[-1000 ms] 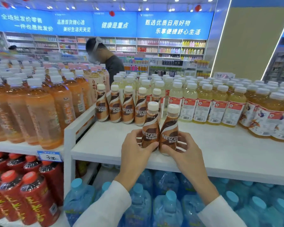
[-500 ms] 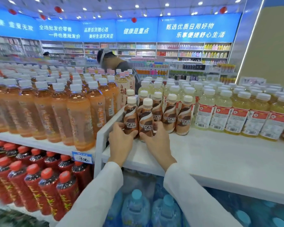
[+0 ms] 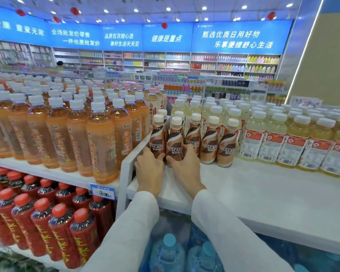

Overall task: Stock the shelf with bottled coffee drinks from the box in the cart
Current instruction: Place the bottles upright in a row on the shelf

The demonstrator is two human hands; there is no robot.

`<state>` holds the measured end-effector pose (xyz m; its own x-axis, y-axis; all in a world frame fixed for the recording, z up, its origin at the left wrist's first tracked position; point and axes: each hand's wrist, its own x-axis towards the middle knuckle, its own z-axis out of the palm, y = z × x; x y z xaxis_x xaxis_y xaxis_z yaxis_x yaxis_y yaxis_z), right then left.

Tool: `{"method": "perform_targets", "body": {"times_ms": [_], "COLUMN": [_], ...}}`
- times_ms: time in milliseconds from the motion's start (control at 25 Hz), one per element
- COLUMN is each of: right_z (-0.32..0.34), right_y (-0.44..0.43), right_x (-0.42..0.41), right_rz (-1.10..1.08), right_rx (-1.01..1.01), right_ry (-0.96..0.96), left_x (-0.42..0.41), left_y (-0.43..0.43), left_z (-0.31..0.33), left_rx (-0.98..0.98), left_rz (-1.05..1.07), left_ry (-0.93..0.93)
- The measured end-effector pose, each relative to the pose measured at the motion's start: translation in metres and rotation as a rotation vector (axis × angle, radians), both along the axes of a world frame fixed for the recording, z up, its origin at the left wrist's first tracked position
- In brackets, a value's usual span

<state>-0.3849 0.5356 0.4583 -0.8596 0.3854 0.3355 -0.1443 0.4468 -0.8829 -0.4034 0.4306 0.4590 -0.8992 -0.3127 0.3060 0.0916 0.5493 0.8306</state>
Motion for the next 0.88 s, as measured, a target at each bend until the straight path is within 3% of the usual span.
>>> {"method": "perform_targets", "body": {"times_ms": [880], "right_z": [-0.0012], "right_y": [-0.0069], "right_x": [-0.0054], "right_rz": [-0.049], "right_rx": [0.056], "right_ry": [0.0], "left_x": [-0.0099], "left_y": [-0.0028], "left_z": [-0.0046], "left_rx": [-0.02], "left_rz": [0.021], "left_ry": [0.028]}}
